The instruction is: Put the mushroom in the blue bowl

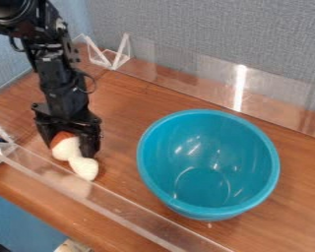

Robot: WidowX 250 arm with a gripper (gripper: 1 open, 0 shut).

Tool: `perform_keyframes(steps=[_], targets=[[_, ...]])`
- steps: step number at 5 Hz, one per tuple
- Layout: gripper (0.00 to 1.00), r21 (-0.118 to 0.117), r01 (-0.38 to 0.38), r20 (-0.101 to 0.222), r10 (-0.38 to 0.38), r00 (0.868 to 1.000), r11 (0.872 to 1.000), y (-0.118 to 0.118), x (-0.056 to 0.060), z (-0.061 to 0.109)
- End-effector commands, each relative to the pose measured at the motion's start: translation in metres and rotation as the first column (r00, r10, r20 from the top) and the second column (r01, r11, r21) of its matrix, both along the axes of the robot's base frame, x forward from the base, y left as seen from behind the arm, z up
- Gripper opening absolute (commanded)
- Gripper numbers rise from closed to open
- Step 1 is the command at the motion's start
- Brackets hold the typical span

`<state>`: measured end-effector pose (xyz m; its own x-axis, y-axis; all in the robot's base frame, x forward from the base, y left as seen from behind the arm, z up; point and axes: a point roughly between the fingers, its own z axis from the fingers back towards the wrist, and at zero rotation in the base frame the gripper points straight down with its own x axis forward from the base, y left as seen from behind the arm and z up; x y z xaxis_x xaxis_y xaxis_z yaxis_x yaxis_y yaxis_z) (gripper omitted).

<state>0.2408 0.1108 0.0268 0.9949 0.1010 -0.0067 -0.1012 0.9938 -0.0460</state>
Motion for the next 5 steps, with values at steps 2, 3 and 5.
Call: perform_keyframes(steps=[2, 3, 5], targets=[[1.00, 0.015, 0.117, 0.042, -0.118, 0.992, 0.993, 0.019, 0.016, 0.006], [1.00, 0.010, 0.054, 0.044, -0.054, 0.998, 0.998, 0.017, 0.014, 0.012], [0.00, 0.018, 0.113, 0.050, -0.114, 0.992, 0.993, 0.012, 0.015, 0.031]])
